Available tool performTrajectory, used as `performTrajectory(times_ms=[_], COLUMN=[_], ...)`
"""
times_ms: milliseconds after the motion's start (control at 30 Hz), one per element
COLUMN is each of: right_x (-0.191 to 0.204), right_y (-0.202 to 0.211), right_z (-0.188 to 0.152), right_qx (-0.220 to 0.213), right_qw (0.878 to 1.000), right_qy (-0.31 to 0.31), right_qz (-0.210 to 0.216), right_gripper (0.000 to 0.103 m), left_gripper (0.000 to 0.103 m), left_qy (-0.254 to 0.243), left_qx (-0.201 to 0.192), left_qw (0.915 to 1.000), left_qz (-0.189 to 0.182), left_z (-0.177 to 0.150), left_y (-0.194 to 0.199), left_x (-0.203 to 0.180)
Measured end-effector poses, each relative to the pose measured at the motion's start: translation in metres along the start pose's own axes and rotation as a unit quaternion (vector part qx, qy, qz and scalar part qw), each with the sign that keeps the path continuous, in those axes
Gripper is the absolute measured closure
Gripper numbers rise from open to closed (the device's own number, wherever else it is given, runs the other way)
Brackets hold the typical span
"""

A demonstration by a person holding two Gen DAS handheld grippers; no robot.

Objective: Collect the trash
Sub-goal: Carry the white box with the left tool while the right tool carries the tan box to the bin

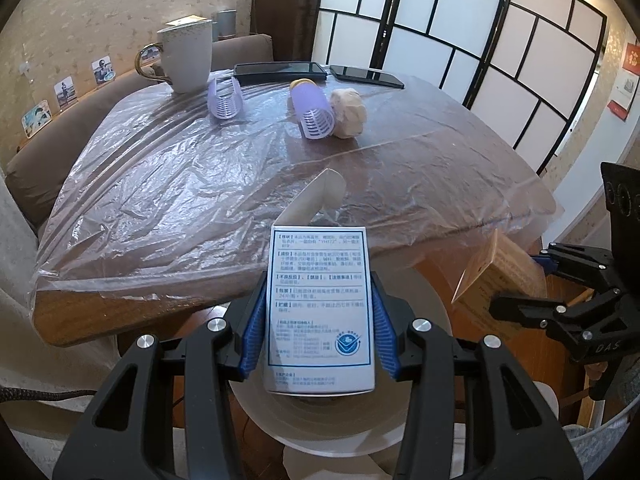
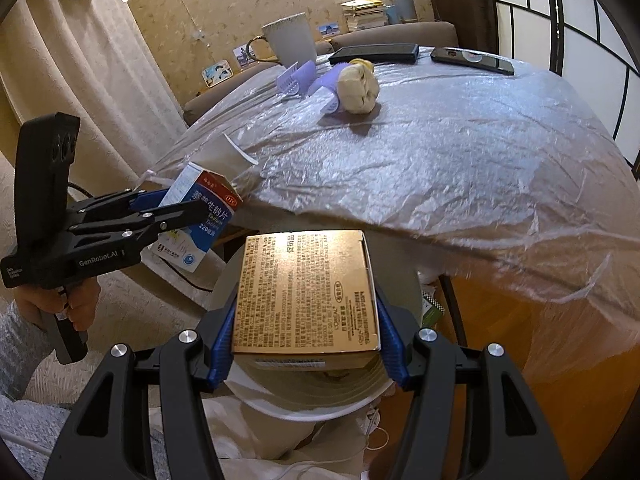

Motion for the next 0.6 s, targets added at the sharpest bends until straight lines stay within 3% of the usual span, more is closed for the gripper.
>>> performTrajectory(times_ms=[600], right_x=[0.009], right_y=[-0.005], right_z=[-0.016], right_qx=[0.019], right_qw=[1.000], right_qy=[0.016], right_qz=[0.009], right_gripper=[0.045], left_gripper=[0.056], left_qy=[-0.011], left_qx=[0.025], left_qw=[0.9996], left_qz=[-0.007], left_z=[-0.031], left_y=[-0.002], left_x=[-0.015])
Point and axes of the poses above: each gripper's, at about its wrist camera, not at the fingertips, and y roughly against the way its jaws point, x to its left, z to its top, the point moved 10 cm from there along -y, roughly the way its jaws point, and after that the axes turned 15 degrees about y, right-handed, at the moved point
